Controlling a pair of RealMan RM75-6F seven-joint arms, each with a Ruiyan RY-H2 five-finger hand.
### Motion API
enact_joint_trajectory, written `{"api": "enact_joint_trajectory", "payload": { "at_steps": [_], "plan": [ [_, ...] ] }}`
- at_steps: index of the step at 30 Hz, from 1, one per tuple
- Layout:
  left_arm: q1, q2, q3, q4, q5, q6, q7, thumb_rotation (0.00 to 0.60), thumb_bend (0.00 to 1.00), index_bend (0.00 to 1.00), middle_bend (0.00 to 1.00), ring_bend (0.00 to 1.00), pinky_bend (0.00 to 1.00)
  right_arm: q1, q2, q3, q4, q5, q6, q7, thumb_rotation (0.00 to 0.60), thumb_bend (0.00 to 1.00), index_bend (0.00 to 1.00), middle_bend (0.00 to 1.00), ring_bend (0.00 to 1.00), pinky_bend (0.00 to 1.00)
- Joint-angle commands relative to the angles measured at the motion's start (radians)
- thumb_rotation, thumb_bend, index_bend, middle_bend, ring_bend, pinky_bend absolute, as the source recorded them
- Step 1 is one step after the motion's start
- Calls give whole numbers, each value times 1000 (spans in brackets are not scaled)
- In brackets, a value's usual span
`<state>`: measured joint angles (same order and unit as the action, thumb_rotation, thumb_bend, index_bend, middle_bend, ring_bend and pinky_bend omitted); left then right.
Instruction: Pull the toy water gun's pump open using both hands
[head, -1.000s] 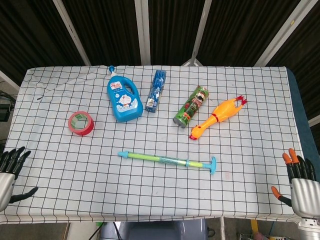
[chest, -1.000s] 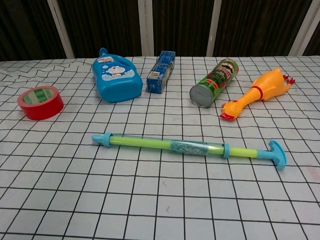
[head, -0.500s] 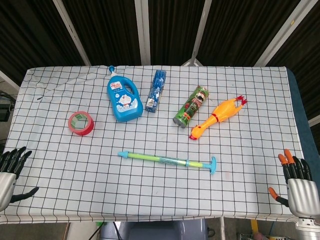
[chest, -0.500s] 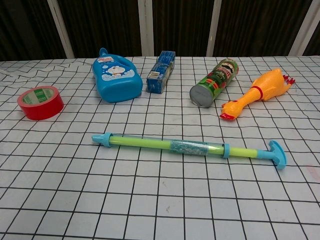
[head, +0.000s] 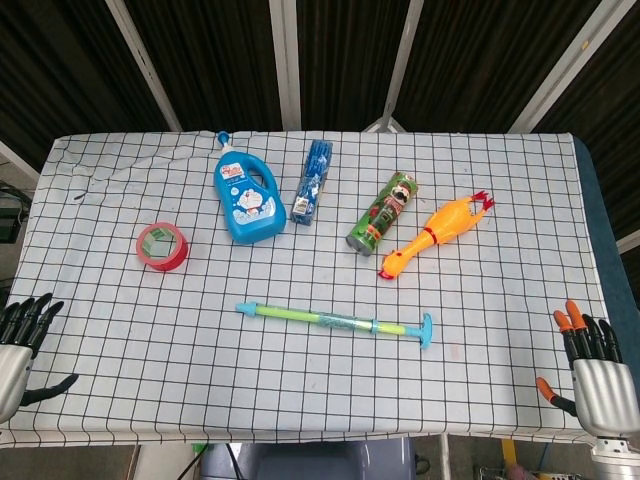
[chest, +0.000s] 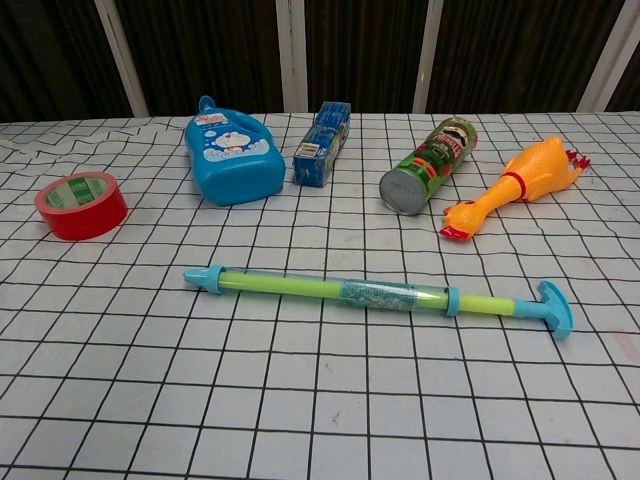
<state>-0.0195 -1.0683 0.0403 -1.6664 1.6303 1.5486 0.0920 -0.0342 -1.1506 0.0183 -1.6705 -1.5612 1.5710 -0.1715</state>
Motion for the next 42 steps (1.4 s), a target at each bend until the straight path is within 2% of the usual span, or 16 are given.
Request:
{"api": "enact_joint_trajectory", "payload": {
  "at_steps": [1,11,19,24,27,33,42],
  "plan": [
    [0,0,0,-1,-2,-1,0,600,47,0,0,0,0,0,2,-1,-1,1,-2,0,600,235,0,0,0,0],
    [2,0,0,3,-3,1,-2,600,47,0,0,0,0,6,4,-5,-3,-10,-11,3,600,235,0,0,0,0],
    [1,-2,-1,2,-4,-3,5,600,47,0,0,0,0,52,3,11,-37,-39,-48,10,600,234,0,5,0,0],
    [0,-3,-1,-2,-3,-4,13,600,47,0,0,0,0,96,-19,21,-99,-45,-106,-32,600,234,0,94,0,0],
    [-1,-1,2,-5,-2,-8,13,600,47,0,0,0,0,128,-52,30,-141,-38,-151,-99,600,233,9,139,0,0],
    [-2,2,4,-1,6,-6,1,600,47,0,0,0,0,188,-162,48,-169,-24,-224,-280,600,234,144,206,0,0],
    [-5,10,6,-5,5,-14,-18,600,47,0,0,0,0,250,-325,85,-142,54,-290,-453,600,234,332,317,27,0]
  ]
}}
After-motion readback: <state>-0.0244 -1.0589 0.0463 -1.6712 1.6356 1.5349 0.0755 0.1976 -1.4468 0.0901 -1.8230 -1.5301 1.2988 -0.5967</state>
